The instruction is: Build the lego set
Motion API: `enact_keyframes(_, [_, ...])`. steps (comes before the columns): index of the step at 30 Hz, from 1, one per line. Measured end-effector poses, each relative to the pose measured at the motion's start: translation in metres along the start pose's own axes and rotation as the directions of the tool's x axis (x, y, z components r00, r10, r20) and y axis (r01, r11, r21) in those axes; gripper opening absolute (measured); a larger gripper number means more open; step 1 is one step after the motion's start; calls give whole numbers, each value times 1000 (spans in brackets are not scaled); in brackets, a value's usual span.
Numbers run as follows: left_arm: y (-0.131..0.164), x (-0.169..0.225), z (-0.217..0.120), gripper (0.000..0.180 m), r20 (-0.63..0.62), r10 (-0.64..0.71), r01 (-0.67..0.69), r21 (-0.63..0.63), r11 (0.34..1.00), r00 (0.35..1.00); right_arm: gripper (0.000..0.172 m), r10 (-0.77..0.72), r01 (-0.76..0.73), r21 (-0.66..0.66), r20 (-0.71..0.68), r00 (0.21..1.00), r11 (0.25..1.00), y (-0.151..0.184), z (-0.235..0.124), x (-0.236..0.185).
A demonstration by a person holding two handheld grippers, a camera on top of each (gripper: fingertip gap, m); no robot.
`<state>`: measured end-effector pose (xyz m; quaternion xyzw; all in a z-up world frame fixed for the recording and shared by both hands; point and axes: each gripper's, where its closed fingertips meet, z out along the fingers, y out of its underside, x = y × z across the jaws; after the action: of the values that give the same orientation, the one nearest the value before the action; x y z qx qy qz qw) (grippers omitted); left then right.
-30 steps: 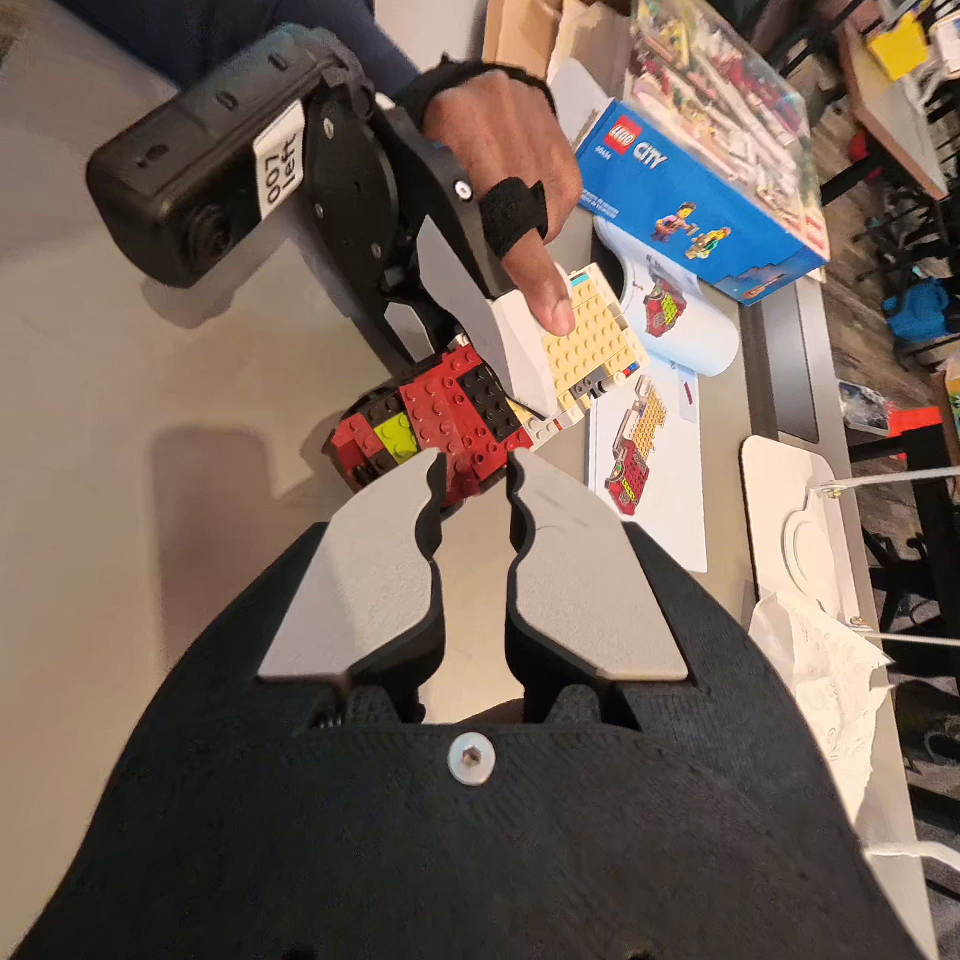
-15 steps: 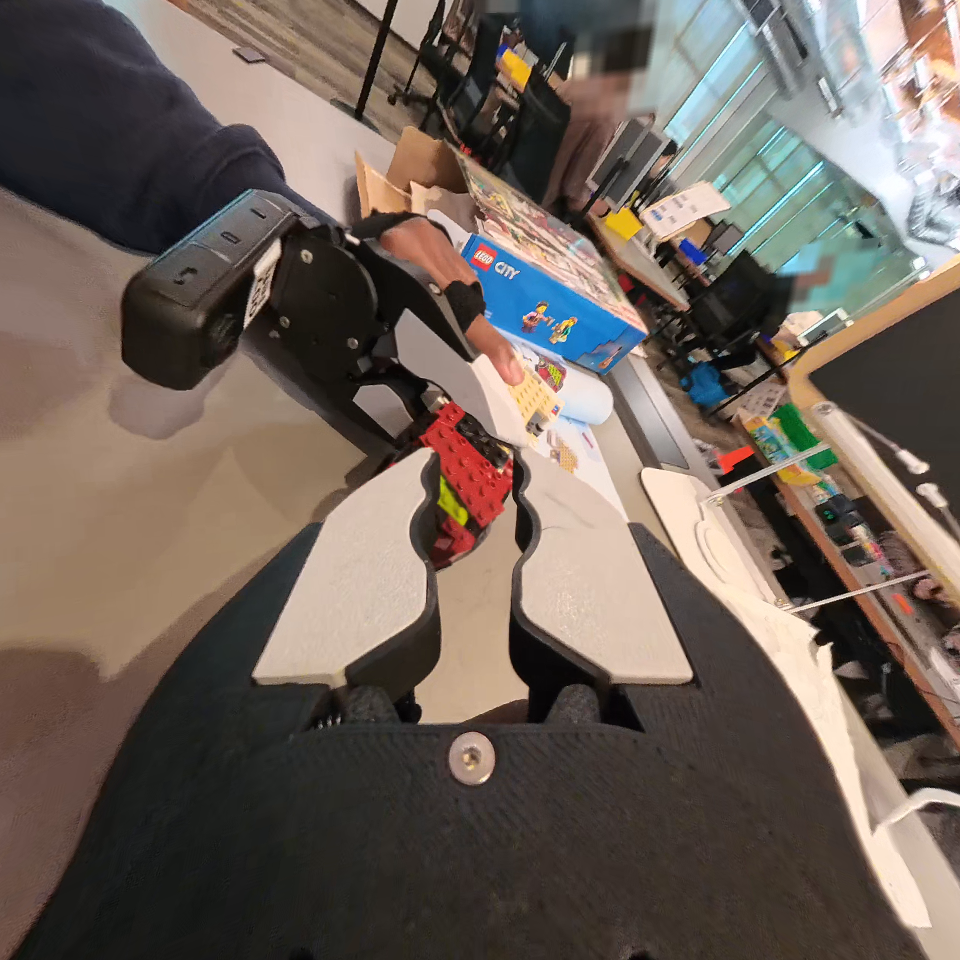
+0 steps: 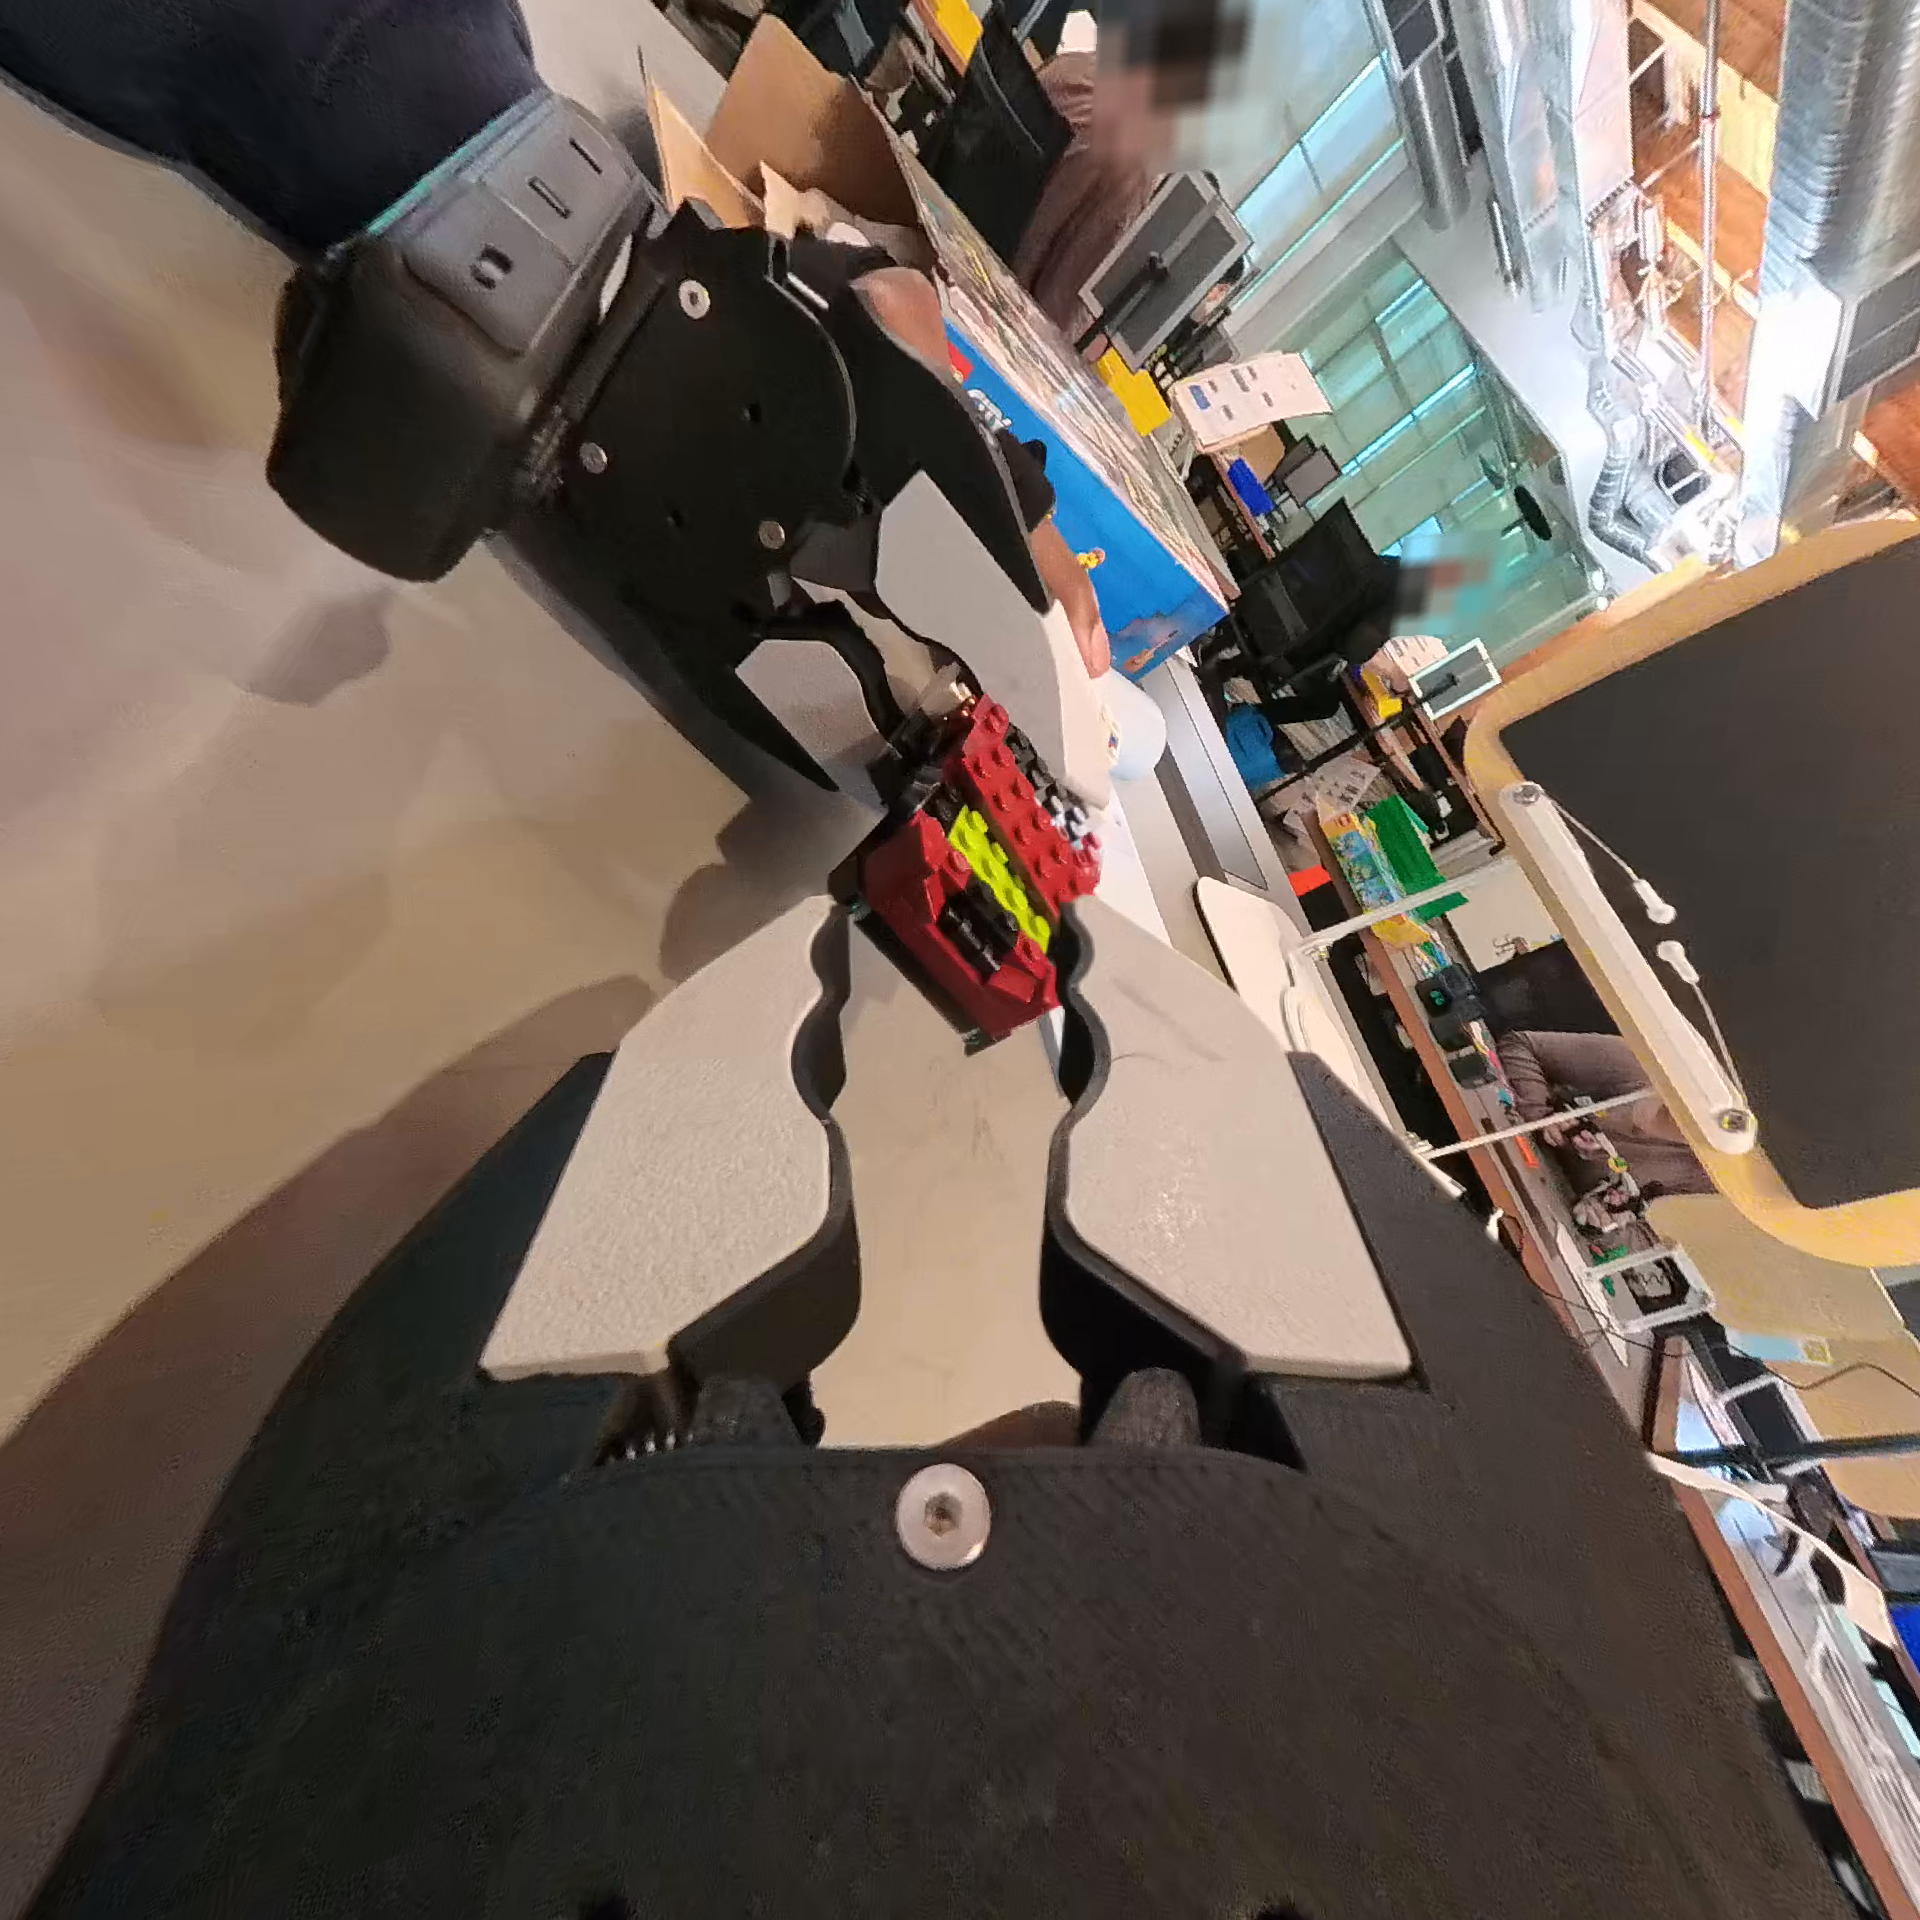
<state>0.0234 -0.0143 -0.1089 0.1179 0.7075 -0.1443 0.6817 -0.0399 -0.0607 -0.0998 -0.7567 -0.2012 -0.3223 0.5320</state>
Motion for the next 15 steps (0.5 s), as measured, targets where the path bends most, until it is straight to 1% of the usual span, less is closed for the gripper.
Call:
enact_keyframes(5, [-10,12,6,25,-29,111,-110,34,993,993,46,-55,54,-48,-17,998,997,4,-1,4])
enact_keyframes(9, [-19,14,12,25,-33,118,-116,57,992,992,48,-72,74,-99,28,997,992,11,-3,-1])
enact_keyframes(15, [-25,9,8,26,-15,131,-130,68,989,991,48,-88,104,-150,111,990,983,13,-6,-12])
